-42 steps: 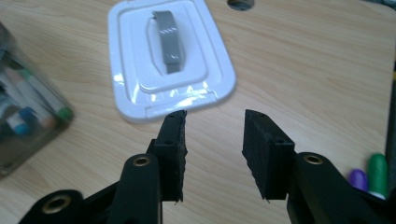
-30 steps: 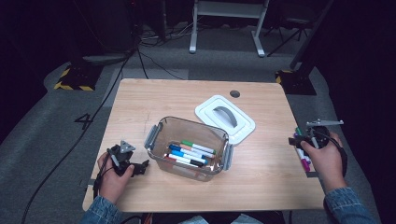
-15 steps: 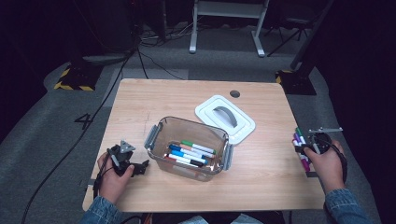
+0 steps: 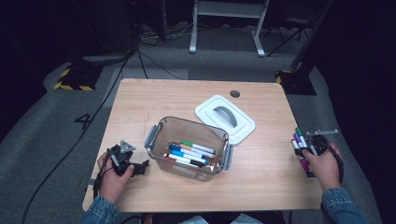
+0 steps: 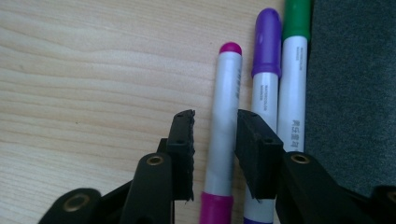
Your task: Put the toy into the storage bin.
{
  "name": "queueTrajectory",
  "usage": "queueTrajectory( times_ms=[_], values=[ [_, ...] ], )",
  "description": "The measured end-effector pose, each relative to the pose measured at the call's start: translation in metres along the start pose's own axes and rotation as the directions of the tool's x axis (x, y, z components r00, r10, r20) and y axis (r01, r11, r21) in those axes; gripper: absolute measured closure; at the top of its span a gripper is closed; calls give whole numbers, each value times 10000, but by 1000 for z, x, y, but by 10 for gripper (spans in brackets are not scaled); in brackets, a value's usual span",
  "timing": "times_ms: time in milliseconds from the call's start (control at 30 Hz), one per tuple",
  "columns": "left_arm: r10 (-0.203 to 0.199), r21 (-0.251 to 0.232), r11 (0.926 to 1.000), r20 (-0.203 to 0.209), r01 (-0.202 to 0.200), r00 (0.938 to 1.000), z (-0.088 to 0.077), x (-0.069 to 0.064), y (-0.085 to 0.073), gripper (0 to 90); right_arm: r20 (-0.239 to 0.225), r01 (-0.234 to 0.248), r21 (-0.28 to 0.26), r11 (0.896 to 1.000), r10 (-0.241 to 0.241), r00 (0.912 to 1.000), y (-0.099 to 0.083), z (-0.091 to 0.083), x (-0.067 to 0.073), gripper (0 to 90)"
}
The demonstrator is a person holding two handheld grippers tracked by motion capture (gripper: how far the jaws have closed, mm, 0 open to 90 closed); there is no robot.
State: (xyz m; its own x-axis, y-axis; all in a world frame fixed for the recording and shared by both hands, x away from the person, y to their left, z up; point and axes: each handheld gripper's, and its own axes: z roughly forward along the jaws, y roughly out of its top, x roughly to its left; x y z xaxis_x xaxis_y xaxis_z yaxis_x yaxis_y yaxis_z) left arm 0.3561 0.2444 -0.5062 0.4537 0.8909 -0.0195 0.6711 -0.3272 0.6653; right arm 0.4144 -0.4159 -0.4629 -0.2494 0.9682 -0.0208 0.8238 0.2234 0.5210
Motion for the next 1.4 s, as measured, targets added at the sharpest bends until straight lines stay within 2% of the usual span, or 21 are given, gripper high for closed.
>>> queueTrajectory(
  times_ms=[200,267,500,667,1000,1400],
  values=[
    [0,-1,10000,-1,0,10000,0,0,0,1,-27,-45,241,9997,46,10000,-4,8,2,716],
    [-3,-4,10000,0,3,10000,0,0,0,1,-69,-215,232,9995,217,9997,-4,9,4,765],
    [0,-1,10000,0,0,10000,0,0,0,1,55,-340,262,9991,339,9994,-3,8,6,772],
    [-4,-1,10000,3,4,10000,0,0,0,1,-106,-517,247,9984,520,9986,-2,7,7,772],
    [2,-1,10000,0,-2,10000,0,0,0,1,-432,-369,-315,9988,355,9984,14,-13,14,772],
    [1,-3,10000,2,-1,10000,0,0,0,1,-1102,348,-1186,9923,-480,9928,41,-47,42,772]
  ],
)
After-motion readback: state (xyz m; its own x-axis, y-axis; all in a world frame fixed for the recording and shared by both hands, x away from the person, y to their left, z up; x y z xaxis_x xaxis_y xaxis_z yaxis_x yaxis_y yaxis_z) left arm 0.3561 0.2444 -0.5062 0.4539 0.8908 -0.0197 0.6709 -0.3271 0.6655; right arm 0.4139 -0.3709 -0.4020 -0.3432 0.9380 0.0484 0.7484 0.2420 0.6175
